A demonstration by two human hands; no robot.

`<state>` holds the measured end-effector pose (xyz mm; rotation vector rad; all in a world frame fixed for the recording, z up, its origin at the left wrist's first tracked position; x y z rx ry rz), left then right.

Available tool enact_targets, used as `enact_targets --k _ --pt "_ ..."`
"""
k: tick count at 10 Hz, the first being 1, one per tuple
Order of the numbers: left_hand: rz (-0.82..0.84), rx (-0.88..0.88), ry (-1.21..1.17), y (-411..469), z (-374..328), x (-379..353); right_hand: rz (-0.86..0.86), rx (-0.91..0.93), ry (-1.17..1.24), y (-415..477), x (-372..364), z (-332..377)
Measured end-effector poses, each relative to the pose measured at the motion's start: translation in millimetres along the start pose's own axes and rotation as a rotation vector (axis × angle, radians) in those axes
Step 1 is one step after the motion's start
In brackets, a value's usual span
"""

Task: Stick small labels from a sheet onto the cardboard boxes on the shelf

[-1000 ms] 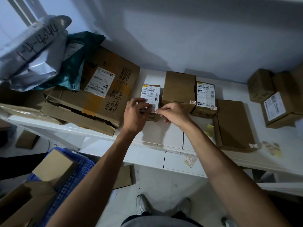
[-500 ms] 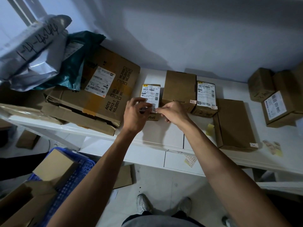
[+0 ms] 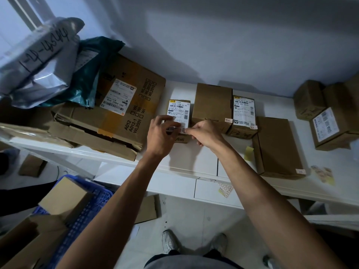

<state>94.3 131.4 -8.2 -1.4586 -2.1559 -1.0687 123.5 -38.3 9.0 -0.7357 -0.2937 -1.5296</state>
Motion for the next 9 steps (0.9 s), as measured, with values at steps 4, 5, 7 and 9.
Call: enact_targets --k 4,5,7,9 --pt "0.029 0.025 0.002 3 -2 4 0.033 -0.083 0.156 -10 7 -14" --pt "0.031 0.028 -0.013 3 -1 7 -0.016 -0.104 0.230 -14 14 -20" --pt "0.038 0.009 -0.018 0 -2 9 -0.060 -0.046 0.218 -32 14 -33" --pt "-0.064 0.084 -0.139 -17 -7 23 -0.044 0.041 0.230 -52 17 -39"
Point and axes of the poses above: each hand's wrist, its own y-axis towards the middle knuckle, its own x-axis out of the back of the hand, z = x × y, the point moved 3 cm from there along y, towards the middle knuckle, and after that the axes turned 11 degrees about -z, right-handed, at the moved point
